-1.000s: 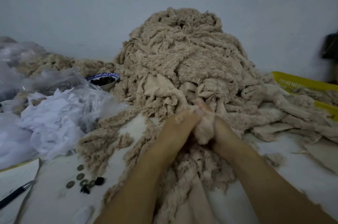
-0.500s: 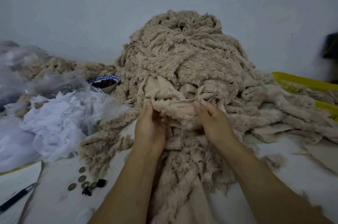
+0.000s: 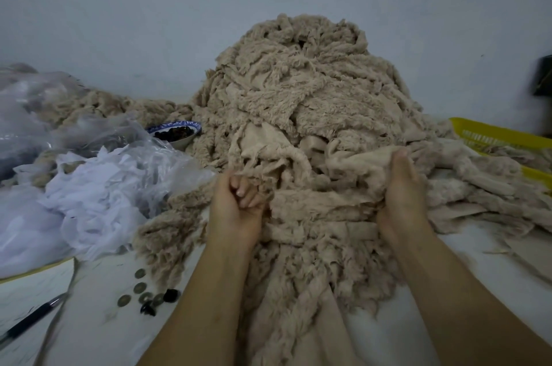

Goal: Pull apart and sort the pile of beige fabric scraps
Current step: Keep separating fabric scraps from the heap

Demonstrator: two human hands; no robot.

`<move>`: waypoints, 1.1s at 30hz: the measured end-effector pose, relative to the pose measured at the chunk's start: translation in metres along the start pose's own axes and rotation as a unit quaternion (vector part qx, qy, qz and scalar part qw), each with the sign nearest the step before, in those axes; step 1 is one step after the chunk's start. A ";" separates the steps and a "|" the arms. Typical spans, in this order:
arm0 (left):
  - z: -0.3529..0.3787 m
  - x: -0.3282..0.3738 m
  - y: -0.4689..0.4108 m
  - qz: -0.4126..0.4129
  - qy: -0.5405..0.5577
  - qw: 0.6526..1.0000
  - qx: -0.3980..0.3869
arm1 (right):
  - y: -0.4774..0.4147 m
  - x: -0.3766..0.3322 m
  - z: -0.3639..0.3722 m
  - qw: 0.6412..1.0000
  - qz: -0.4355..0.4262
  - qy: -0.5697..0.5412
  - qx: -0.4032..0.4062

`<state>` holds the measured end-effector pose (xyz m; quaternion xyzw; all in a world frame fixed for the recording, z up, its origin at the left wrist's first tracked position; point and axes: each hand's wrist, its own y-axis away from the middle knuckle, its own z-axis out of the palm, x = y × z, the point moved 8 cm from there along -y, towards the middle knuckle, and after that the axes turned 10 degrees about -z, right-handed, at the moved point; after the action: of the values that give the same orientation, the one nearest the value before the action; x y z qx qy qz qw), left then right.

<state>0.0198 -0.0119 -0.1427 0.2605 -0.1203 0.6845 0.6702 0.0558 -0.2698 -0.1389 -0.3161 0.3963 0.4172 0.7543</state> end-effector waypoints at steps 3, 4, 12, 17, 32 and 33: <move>0.019 -0.020 0.007 0.026 -0.272 0.962 0.012 | 0.013 0.002 0.015 0.994 -0.033 0.081 -0.061; 0.027 -0.030 0.012 0.023 -0.377 0.926 0.007 | 0.021 0.002 0.023 0.989 -0.040 0.108 -0.090; 0.042 -0.051 0.020 0.084 -0.562 0.821 -0.060 | 0.045 0.005 0.049 0.973 -0.004 0.090 -0.211; 0.037 -0.045 0.016 0.012 -0.425 0.904 -0.049 | 0.037 0.006 0.041 0.986 0.032 0.032 -0.159; 0.042 -0.036 0.021 0.067 -0.389 0.917 -0.058 | 0.059 -0.001 0.065 0.891 -0.158 0.300 -0.301; 0.041 -0.034 0.021 0.073 -0.382 0.920 -0.047 | 0.053 -0.002 0.059 0.907 -0.158 0.283 -0.267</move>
<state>0.0062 -0.0636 -0.1224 0.4615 -0.4178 0.5732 0.5329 0.0285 -0.1991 -0.1159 -0.6692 0.4119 0.2760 0.5535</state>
